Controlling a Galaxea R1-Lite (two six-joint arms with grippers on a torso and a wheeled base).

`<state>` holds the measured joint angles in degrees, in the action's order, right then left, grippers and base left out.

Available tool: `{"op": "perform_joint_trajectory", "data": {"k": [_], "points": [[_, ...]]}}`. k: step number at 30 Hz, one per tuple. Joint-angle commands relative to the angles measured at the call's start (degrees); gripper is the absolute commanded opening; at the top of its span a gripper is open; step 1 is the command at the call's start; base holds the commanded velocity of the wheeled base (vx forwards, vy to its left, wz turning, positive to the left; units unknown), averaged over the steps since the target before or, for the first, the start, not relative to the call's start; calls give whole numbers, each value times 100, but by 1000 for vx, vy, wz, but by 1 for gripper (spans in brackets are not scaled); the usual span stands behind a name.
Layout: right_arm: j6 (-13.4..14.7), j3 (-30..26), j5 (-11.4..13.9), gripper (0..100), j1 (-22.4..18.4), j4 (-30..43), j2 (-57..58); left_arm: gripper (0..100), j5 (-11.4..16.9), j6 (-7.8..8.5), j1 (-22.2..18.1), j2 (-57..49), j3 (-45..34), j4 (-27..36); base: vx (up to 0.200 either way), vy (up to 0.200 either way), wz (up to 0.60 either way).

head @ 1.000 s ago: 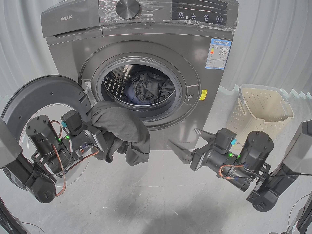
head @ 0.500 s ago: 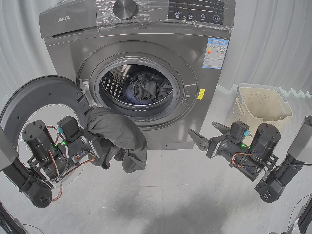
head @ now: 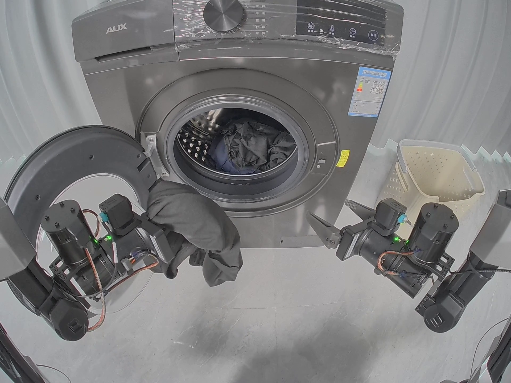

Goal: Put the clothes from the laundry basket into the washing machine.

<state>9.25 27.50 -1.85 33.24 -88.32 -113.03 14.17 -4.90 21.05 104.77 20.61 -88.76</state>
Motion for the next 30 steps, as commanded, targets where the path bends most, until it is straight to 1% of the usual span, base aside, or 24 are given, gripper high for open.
{"op": "perform_joint_trajectory", "data": {"k": [1, 2, 3, 4, 5, 7, 8, 15, 18, 20, 21, 23, 24, 25, 26, 27, 28, 29, 30], "points": [[-2, 10, 1, 100, 7, -1, -17, 0, 7, 42, 30, 97, -14, -1, 200, 0, 0], [-2, 10, 1, 100, 7, -1, -17, 0, 7, 42, 30, 97, -14, -1, 200, 0, 0], [-2, 10, -8, 100, 24, -1, -26, 0, -2, 253, 48, 255, -5, -1, 200, 0, 0], [-2, 10, 1, 100, 24, -1, -26, 0, -2, 262, 48, 264, -5, -1, 200, 0, 0], [-2, 10, -8, 100, 42, -1, -26, 0, -2, 332, 57, 316, -5, -10, 200, 0, 0], [-2, 10, -8, 100, 42, -1, -26, 0, -2, 332, 57, 316, -5, -10, 200, 0, 0], [6, 1, -8, 100, 77, -1, -35, 0, -2, 358, 145, 360, -5, -10, 200, 0, 0], [6, -34, -17, 100, 209, -1, -8, 0, -2, 349, 285, 352, 4, -10, 200, 0, 0], [-20, -272, 10, 100, 306, -1, 62, 0, -2, 332, 373, 343, 4, -19, 200, 0, 0], [-73, -667, 133, 100, 490, -1, 229, 0, -2, 332, 400, 308, 22, -19, 0, 0, 0], [-108, -896, 264, 100, 596, -1, 334, 0, -2, 332, 408, 290, 22, -19, 0, 0, 0], [-240, -1370, 634, 100, 824, -1, 545, 0, -2, 314, 505, 272, 30, -19, 0, 0, 0], [-310, -1537, 739, 100, 912, -1, 616, 0, -2, 314, 549, 272, 30, -19, 0, 0, 0], [-363, -1643, 792, 100, 965, -1, 660, 0, -10, 305, 602, 272, 30, -19, 0, 0, 0], [-398, -1722, 792, 100, 1017, -1, 686, 0, -37, 279, 698, 281, 66, -19, 0, 0, 0], [-398, -1731, 792, 100, 1026, -1, 695, 0, -54, 279, 707, 281, 74, -19, 0, 0, 0], [-398, -1775, 783, 100, 1088, -1, 730, 0, -265, 270, 804, 352, 180, -10, 0, 0, 0], [-398, -1783, 783, 100, 1097, -1, 774, 0, -344, 235, 848, 395, 259, -1, 0, 0, 0], [-407, -1792, 783, 100, 1097, -1, 818, 0, -353, 191, 901, 492, 347, -1, 0, 0, 0]]}}
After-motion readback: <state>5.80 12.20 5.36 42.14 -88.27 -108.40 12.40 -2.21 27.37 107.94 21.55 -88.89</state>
